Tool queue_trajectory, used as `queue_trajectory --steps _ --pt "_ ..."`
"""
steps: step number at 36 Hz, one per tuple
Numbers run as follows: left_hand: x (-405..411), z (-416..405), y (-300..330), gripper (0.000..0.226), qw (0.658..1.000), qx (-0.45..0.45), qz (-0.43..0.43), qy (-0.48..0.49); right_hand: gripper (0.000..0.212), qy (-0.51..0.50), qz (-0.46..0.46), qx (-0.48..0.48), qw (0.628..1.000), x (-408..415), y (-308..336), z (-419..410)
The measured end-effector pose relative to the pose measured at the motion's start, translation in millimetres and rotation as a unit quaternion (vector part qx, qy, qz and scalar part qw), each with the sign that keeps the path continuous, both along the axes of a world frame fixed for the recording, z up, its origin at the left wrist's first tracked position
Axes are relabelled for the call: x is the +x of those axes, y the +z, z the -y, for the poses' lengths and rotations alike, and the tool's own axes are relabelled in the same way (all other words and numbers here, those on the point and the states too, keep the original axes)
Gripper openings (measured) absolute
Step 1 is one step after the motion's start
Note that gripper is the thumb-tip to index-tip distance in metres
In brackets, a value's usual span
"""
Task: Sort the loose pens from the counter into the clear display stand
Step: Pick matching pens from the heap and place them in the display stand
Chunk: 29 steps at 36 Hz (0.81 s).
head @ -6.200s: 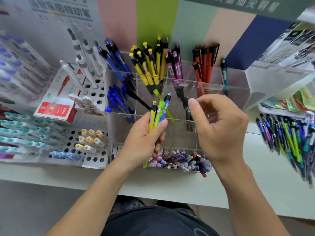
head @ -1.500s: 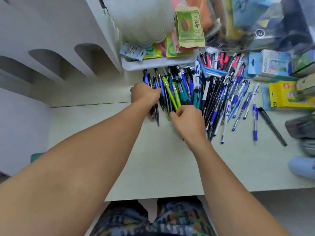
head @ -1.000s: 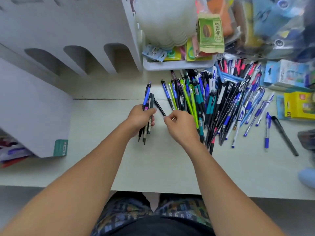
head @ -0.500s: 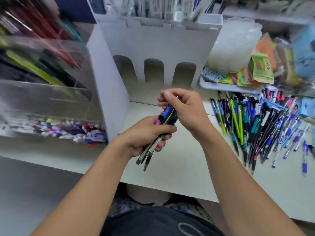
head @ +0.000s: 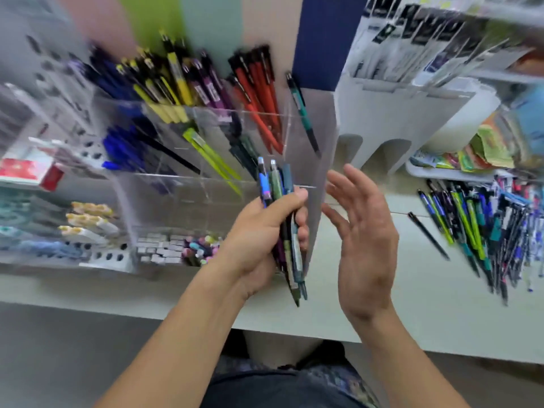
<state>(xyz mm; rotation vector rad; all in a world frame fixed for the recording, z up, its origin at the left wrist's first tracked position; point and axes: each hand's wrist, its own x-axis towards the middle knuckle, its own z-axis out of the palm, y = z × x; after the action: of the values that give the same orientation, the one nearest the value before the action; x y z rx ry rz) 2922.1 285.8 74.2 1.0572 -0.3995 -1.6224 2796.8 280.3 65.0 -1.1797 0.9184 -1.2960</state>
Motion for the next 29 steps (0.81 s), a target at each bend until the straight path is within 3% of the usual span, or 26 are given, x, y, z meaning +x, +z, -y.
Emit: queue_trajectory --steps 4,6,9,12,14,19,23,26,29 --pt "16 5 -5 0.014 0.989 0.02 -0.045 0.137 0.077 -0.02 0.007 0.006 1.0 37 -12 -30" --pt "16 3 -6 0.013 0.986 0.024 -0.05 0.156 0.066 -0.049 0.01 0.005 0.999 51 -7 -29" --pt "10 -5 -4 0.02 0.986 0.021 -0.065 0.152 0.04 -0.025 0.033 0.11 0.993 59 4 -9" --pt "11 -9 -3 0.021 0.986 0.011 -0.065 0.155 0.033 -0.015 0.0 0.071 0.997 60 7 -10" --pt "17 -12 -4 0.021 0.99 -0.001 -0.005 0.139 0.039 0.025 -0.018 0.05 0.998 51 7 -19" --pt "23 -21 -7 0.02 0.977 -0.032 0.207 0.052 0.02 0.03 -0.138 0.006 0.99 19 28 7" --pt "7 -23 -6 0.021 0.949 -0.033 0.311 0.035 0.026 0.127 -0.238 -0.029 0.963 20 39 25" --pt "-2 -22 -5 0.025 0.91 -0.035 0.411 0.043 0.02 0.153 -0.259 -0.031 0.953 27 37 36" --pt "-5 -22 -6 0.021 0.89 -0.014 0.447 0.083 0.01 0.157 -0.249 -0.04 0.955 31 29 40"
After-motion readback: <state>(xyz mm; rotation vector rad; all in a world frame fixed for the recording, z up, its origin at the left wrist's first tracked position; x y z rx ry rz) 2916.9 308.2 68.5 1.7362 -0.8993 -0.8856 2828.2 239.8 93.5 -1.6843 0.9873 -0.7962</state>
